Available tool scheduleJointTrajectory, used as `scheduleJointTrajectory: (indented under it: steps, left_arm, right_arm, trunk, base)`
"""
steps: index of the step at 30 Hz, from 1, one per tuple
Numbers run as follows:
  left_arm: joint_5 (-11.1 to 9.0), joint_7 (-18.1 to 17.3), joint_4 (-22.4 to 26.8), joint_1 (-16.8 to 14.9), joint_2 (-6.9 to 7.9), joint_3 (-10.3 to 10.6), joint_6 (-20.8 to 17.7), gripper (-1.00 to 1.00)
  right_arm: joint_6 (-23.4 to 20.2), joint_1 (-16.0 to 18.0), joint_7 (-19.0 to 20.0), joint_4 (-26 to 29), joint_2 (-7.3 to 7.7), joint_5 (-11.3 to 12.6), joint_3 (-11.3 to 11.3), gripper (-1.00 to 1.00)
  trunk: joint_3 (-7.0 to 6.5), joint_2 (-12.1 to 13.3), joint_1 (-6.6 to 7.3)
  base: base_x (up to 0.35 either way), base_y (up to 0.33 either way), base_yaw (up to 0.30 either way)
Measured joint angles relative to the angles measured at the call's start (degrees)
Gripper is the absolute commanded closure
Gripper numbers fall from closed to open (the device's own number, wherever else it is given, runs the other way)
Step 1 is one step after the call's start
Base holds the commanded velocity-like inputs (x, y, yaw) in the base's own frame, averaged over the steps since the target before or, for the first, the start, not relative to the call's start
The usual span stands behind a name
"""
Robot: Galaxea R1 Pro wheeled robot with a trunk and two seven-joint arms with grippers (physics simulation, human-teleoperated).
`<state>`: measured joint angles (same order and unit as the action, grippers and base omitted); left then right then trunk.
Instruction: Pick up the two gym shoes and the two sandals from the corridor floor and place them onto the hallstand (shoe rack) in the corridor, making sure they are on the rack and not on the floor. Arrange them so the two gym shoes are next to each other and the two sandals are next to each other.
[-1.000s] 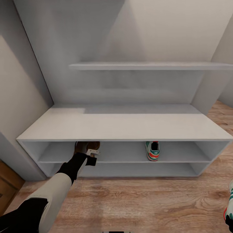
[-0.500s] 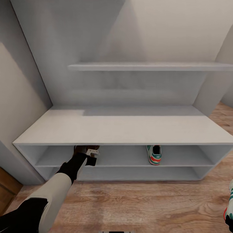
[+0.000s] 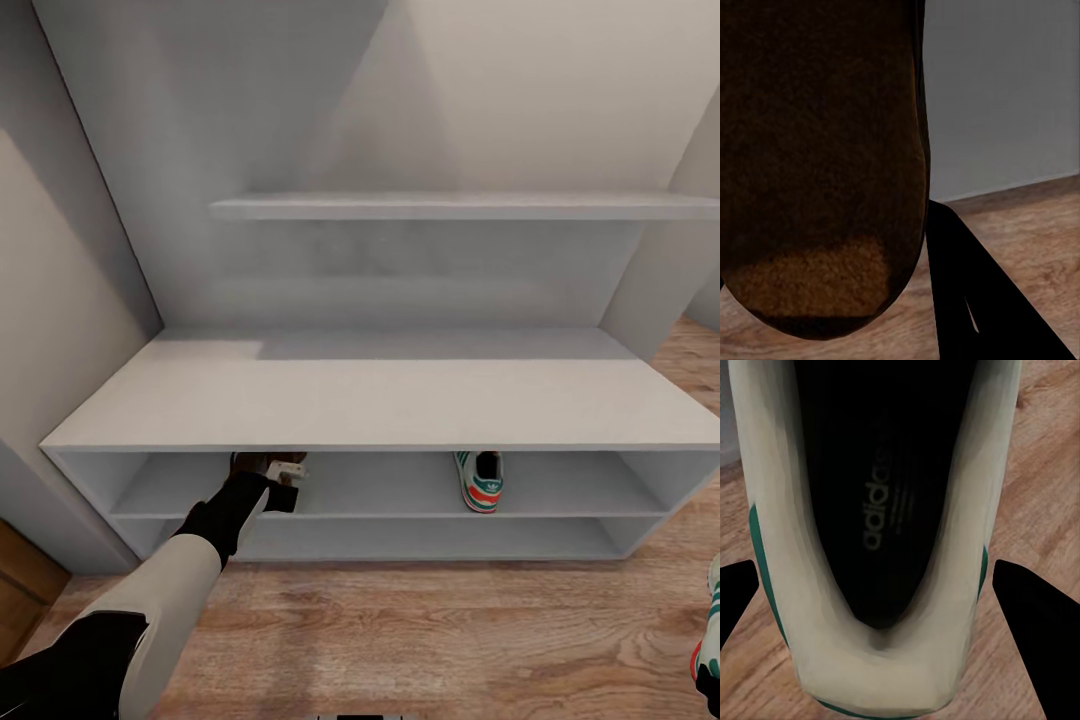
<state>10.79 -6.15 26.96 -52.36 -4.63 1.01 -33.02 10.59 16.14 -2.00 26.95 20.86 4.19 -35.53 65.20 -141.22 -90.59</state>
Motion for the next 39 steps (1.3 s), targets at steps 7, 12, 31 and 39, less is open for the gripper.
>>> scheduleJointTrajectory:
  steps: [7, 12, 31, 39]
  left_arm:
    - [0.1, 0.0, 0.0, 0.0, 0.05, -0.1, 0.0, 1.0]
    - [0.1, 0.0, 0.0, 0.0, 0.07, -0.1, 0.0, 1.0]
    - [-0.1, -0.2, 0.0, 0.1, 0.83, -0.5, 0.0, -1.0]
    - [-0.4, -0.3, -0.1, 0.1, 1.27, -0.5, 2.9, -1.0]
  right_arm:
    - [0.0, 0.0, 0.0, 0.0, 0.03, 0.0, 0.0, 1.0]
    - [0.0, 0.0, 0.0, 0.0, 0.03, 0.0, 0.0, 1.0]
    - [0.0, 0.0, 0.0, 0.0, -0.02, 0.0, 0.0, 1.0]
    - [0.0, 0.0, 0.0, 0.0, 0.03, 0.0, 0.0, 1.0]
  trunk:
    - [0.0, 0.0, 0.0]
    - [0.0, 0.0, 0.0]
    - [0.0, 0.0, 0.0]
    - [0.0, 0.0, -0.02]
  base:
    - [0.076, 0.0, 0.0]
    - [0.005, 0.0, 0.0]
    - [0.0, 0.0, 0.0]
    - [-0.068, 0.0, 0.0]
